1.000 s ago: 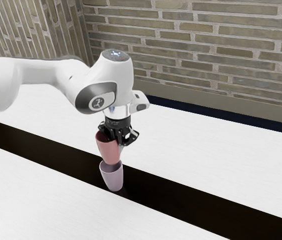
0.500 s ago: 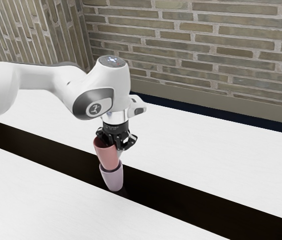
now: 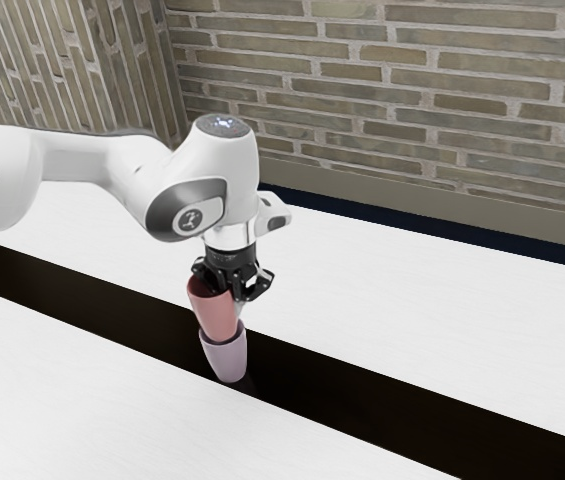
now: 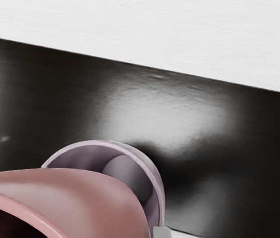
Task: Place the left cup onto the right cup
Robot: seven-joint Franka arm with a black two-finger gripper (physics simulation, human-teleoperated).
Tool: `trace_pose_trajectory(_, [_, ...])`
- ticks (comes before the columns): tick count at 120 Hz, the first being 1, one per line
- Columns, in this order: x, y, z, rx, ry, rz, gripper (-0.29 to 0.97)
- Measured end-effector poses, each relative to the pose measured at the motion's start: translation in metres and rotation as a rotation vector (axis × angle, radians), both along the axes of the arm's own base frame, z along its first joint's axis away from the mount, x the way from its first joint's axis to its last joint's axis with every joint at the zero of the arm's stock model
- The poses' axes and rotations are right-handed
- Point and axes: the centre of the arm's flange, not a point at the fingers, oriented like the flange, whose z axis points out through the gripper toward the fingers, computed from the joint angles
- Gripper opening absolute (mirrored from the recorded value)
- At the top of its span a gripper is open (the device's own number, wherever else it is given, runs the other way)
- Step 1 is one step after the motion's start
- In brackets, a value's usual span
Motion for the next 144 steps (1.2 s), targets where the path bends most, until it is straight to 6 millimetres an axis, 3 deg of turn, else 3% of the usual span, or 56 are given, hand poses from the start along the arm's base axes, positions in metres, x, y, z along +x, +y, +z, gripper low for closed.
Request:
trace_pose_trajectory(125, [0.007, -0.002, -0.029, -0.013, 0.012, 0.004, -0.10])
trace_pose_trajectory(133, [0.006, -0.002, -0.030, -0.014, 0.013, 0.004, -0.07])
trace_pose_trajectory(144, [0.006, -0.002, -0.032, -0.017, 0.016, 0.002, 0.14])
